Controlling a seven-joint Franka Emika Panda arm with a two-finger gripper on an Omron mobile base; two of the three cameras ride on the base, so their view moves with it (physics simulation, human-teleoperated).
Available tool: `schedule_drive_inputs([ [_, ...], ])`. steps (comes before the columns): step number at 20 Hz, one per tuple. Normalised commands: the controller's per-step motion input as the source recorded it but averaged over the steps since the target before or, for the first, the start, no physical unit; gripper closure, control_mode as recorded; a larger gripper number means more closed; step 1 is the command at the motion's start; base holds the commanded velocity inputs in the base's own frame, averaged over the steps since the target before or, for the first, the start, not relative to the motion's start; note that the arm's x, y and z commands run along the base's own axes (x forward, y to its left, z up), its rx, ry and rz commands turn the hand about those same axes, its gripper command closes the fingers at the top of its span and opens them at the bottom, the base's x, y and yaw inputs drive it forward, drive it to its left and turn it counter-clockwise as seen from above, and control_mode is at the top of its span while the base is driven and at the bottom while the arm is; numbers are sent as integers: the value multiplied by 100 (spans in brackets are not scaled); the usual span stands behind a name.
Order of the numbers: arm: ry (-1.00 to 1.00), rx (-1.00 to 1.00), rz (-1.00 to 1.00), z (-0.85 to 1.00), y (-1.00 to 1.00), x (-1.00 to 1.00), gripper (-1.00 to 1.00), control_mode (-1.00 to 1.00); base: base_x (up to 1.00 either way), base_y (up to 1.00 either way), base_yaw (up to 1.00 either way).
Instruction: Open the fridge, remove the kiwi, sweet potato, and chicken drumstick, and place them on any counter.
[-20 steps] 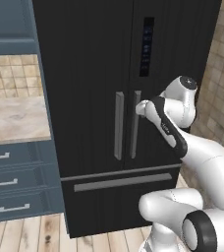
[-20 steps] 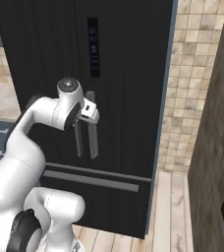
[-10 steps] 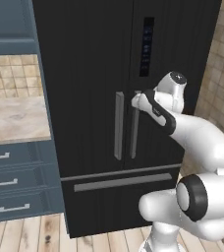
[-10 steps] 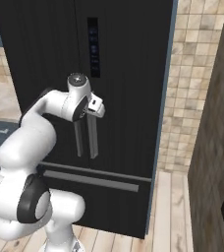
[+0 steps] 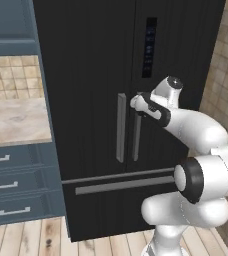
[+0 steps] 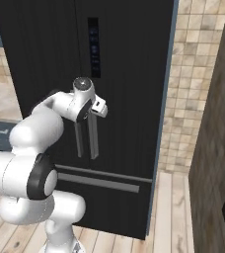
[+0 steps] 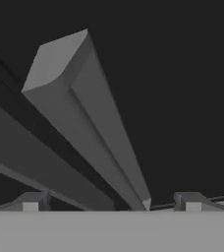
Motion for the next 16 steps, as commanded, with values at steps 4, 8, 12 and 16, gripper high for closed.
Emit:
schedule_drive_inputs([
  [4,-1,5,0,-13,0,42,-100,-100,0,0,0],
  [8,-10,5,-1,-23,0,46,-100,-100,0,0,0],
  [12,-8,5,-1,-24,0,45,-100,-100,0,0,0],
  [16,-7,5,-2,-30,0,44,-100,-100,0,0,0],
])
